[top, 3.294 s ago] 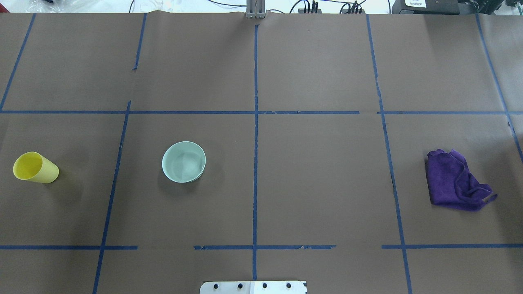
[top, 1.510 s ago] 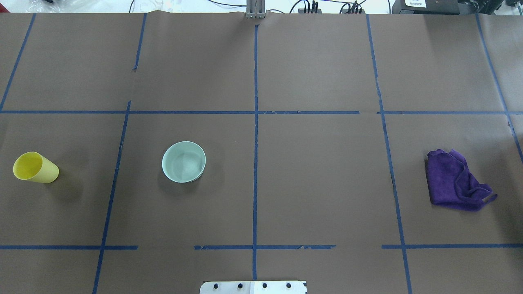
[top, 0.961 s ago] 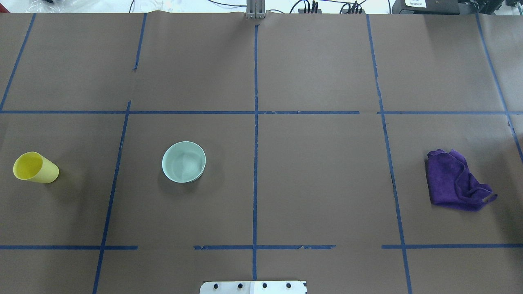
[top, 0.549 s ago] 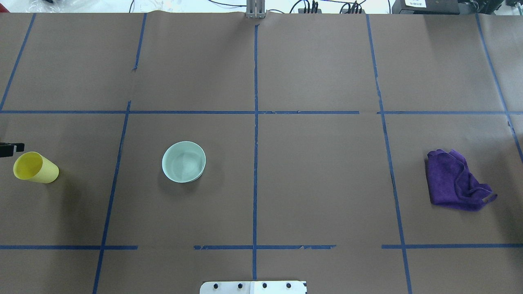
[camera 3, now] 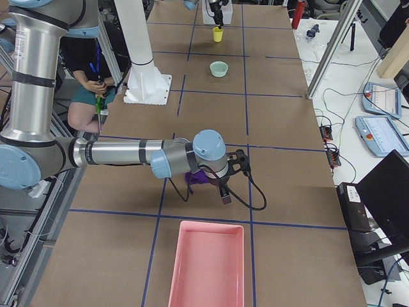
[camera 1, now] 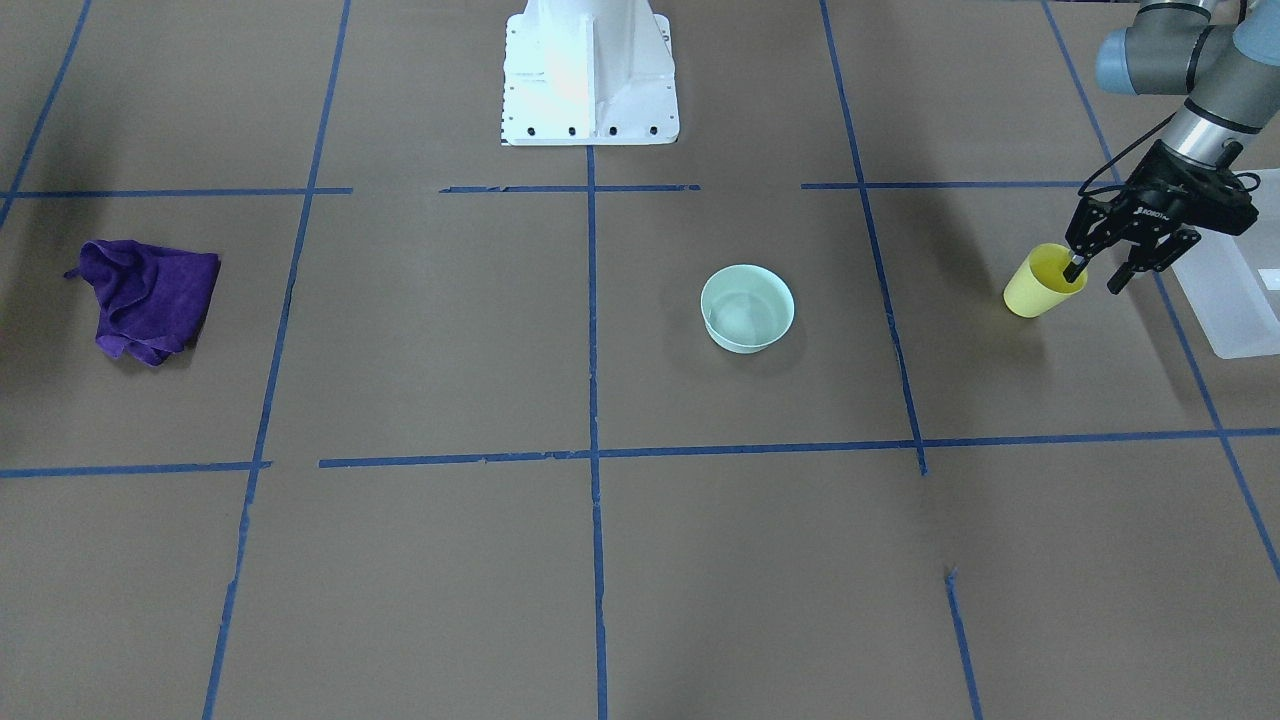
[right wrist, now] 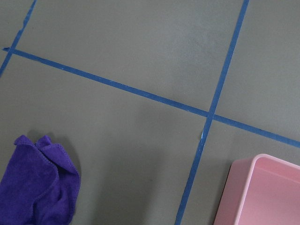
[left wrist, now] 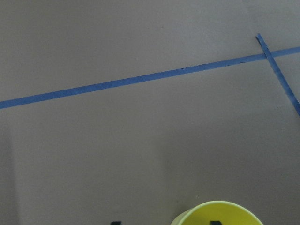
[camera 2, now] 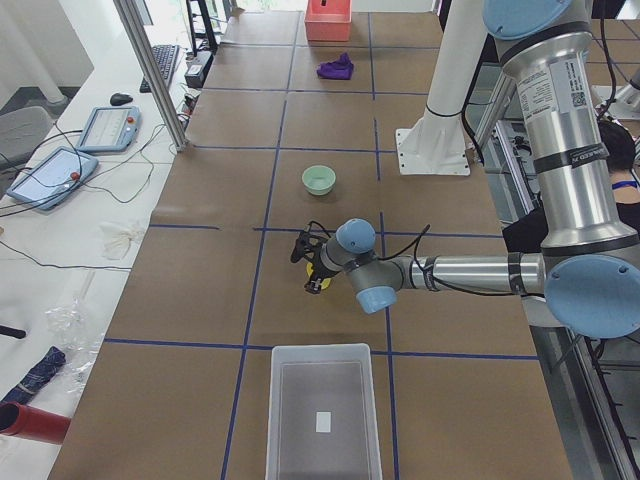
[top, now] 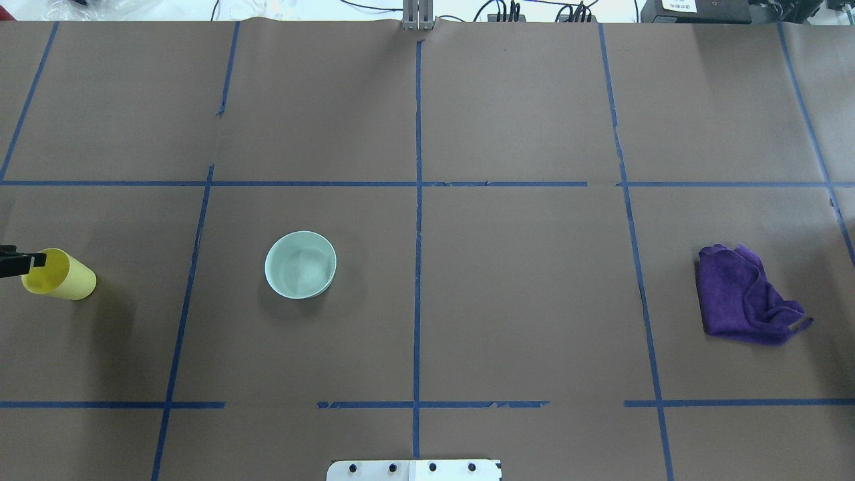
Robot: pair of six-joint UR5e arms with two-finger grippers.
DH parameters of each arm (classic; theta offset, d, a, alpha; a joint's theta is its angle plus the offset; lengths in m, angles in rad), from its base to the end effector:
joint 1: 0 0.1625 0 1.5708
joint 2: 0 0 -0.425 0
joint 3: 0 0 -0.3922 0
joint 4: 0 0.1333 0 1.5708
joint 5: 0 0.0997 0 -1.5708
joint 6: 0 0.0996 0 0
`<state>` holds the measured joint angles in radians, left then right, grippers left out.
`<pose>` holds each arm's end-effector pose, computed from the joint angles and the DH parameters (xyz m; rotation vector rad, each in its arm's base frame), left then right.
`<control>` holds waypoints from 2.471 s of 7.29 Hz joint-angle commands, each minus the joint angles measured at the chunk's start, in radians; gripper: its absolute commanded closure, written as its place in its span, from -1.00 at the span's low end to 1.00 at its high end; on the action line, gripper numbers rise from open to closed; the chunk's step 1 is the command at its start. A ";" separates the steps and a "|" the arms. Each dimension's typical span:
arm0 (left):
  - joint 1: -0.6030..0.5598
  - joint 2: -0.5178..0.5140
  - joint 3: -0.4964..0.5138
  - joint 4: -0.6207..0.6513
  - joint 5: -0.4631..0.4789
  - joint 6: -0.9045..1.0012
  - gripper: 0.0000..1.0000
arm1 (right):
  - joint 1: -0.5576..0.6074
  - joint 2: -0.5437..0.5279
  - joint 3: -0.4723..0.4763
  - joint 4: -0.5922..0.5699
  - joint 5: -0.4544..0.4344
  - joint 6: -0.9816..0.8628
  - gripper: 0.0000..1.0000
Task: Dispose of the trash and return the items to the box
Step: 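Reach the left gripper to the yellow cup and grasp it, then lift the yellow cup with the left gripper and drop it into the clear box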
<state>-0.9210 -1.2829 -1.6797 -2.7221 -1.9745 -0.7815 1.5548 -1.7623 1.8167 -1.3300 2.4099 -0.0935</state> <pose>0.1653 -0.3732 0.6091 0.4792 0.9077 0.0763 0.0524 -0.4264 0.5931 0.3102 -0.8228 -0.2262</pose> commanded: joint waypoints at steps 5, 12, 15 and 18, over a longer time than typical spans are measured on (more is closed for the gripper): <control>-0.015 0.045 -0.084 -0.028 -0.156 0.022 1.00 | 0.001 -0.003 0.001 0.000 0.000 0.000 -1.00; -0.756 0.057 0.067 0.360 -0.477 1.188 1.00 | 0.001 -0.003 -0.002 0.000 0.000 0.000 -1.00; -0.812 0.042 0.201 0.340 -0.463 1.266 1.00 | 0.001 -0.003 -0.002 0.000 0.000 0.000 -1.00; -0.803 0.045 0.290 0.254 -0.486 1.187 1.00 | 0.001 -0.003 0.000 0.000 0.000 0.000 -1.00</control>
<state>-1.7285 -1.2429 -1.4114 -2.4431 -2.4486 0.4354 1.5555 -1.7656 1.8165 -1.3300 2.4099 -0.0936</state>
